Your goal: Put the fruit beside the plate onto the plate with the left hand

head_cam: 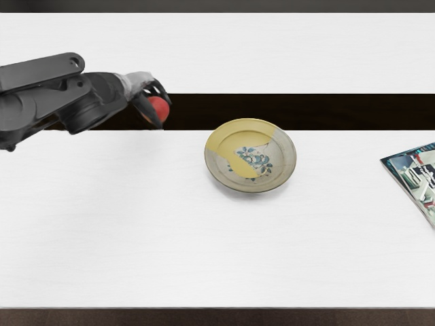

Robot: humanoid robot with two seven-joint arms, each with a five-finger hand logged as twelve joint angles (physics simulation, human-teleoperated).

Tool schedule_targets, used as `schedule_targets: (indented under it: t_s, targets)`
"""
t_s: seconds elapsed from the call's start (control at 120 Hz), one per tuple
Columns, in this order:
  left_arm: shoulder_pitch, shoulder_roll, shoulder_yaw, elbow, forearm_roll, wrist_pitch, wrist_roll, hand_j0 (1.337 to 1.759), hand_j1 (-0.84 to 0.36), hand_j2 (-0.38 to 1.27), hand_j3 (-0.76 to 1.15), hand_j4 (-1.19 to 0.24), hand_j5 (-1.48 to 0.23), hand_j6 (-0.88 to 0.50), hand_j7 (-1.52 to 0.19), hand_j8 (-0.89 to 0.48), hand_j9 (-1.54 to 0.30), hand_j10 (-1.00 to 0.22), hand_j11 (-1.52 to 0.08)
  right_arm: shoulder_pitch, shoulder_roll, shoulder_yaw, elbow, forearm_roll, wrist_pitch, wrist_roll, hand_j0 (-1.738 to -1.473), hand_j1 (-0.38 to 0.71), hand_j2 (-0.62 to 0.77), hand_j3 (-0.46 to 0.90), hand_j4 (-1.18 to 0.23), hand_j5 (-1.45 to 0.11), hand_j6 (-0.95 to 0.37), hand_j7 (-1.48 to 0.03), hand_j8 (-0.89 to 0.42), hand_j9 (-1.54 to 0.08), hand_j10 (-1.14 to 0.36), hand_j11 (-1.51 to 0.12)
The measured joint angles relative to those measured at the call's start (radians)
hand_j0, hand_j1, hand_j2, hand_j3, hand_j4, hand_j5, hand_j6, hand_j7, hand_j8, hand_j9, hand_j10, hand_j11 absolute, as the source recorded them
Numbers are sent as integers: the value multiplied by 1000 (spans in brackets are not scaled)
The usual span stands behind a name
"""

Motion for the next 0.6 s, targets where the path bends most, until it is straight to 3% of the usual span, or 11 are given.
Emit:
schedule_targets:
  t_s: [0.075, 0.125, 0.208, 0.258, 0.267, 0.367, 0.417, 0.467, 0.6]
  targets:
    - [-1, -42, -44, 0, -20, -4, 0, 1654, -368, 425, 0, -571, -981, -350, -948, -368, -946, -699, -949, 0, 0, 0, 0, 0, 0, 0, -1658, -325, -4, 0, -20, -26, -20, -26, -20, -26, -20, -26]
    - [-4, -70, -64, -1, -33, -6, 0, 1653, -359, 336, 0, -585, -973, -367, -945, -383, -945, -695, -950, 0, 0, 0, 0, 0, 0, 0, -1658, -325, -4, 0, -20, -26, -20, -26, -20, -26, -20, -26]
    - [-5, -148, -89, -2, -51, -17, 0, 1653, -339, 320, 0, -597, -973, -368, -947, -377, -944, -697, -955, 0, 0, 0, 0, 0, 0, 0, -1658, -325, -4, 0, -20, -26, -20, -26, -20, -26, -20, -26]
    - [-5, -179, -97, -2, -58, -22, 0, 1653, -360, 372, 0, -591, -975, -364, -949, -379, -944, -687, -957, 0, 0, 0, 0, 0, 0, 0, -1658, -325, -4, 0, -20, -26, -20, -26, -20, -26, -20, -26]
    - [-5, -183, -98, -2, -60, -23, 0, 1654, -368, 451, 0, -581, -979, -348, -951, -361, -944, -677, -957, 0, 0, 0, 0, 0, 0, 0, -1658, -325, -4, 0, -20, -26, -20, -26, -20, -26, -20, -26]
    - [2, -254, -101, -2, -65, -26, -1, 1654, -352, 416, 0, -607, -986, -362, -958, -371, -959, -687, -966, 0, 0, 0, 0, 0, 0, 0, -1658, -325, -4, 0, -20, -26, -20, -26, -20, -26, -20, -26]
    - [7, -267, -99, -2, -68, -28, -1, 1655, -358, 423, 0, -597, -1000, -349, -969, -368, -970, -684, -973, 0, 0, 0, 0, 0, 0, 0, -1658, -325, -4, 0, -20, -26, -20, -26, -20, -26, -20, -26]
    - [10, -278, -97, -1, -67, -28, -1, 1653, -326, 294, 0, -595, -1006, -349, -974, -361, -979, -676, -984, 0, 0, 0, 0, 0, 0, 0, -1658, -325, -4, 0, -20, -26, -20, -26, -20, -26, -20, -26]
    - [13, -283, -95, 0, -63, -27, 0, 1653, -302, 306, 0, -594, -950, -369, -925, -378, -935, -662, -942, 0, 0, 0, 0, 0, 0, 0, -1658, -325, -4, 0, -20, -26, -20, -26, -20, -26, -20, -26]
